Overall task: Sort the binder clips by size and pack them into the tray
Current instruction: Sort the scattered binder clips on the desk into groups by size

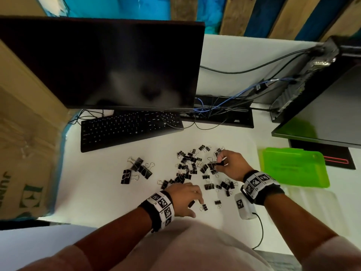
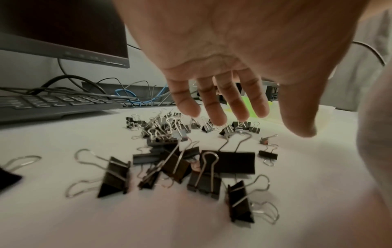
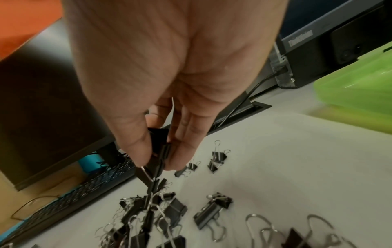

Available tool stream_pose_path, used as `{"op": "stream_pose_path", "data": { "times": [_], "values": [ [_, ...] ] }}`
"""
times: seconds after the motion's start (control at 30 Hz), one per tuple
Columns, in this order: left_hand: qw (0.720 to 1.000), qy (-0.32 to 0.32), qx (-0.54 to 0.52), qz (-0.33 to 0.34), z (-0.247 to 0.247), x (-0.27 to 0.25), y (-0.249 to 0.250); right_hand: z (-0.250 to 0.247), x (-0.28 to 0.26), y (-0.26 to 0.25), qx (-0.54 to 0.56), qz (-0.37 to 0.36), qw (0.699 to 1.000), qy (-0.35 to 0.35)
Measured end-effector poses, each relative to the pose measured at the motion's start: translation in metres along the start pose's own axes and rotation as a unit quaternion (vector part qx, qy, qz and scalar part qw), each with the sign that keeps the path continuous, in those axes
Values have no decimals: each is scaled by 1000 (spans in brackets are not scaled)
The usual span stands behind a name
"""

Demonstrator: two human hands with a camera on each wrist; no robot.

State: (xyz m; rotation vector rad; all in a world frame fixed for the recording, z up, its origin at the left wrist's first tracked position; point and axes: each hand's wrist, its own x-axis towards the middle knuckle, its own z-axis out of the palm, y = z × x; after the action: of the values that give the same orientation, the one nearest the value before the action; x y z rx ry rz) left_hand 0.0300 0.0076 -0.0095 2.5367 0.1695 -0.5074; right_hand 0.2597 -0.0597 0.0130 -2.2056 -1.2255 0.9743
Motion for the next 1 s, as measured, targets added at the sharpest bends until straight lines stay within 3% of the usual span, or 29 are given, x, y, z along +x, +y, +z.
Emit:
{"op": "stream_pose_path", "data": {
  "times": [0.2,0.43,0.63,0.7,0.87,1.0],
  "values": [
    [995,-36,-63,-71,0,-17,-17,11,2,-24,23,-59,998,-22],
    [979,98,-165,-73,-2,-28,-21,36,14,-49,27,-90,995,-43],
    [898,319,-261,-157,-19,-67,-38,72,31,-87,4,-127,989,-71],
    [871,364,-265,-194,-19,-81,-50,88,38,-102,-19,-140,987,-80],
    [847,391,-277,-231,-9,-98,-64,119,48,-127,-38,-163,983,-81],
    [843,389,-315,-197,7,-89,-57,127,48,-127,-27,-156,984,-84]
  ]
}}
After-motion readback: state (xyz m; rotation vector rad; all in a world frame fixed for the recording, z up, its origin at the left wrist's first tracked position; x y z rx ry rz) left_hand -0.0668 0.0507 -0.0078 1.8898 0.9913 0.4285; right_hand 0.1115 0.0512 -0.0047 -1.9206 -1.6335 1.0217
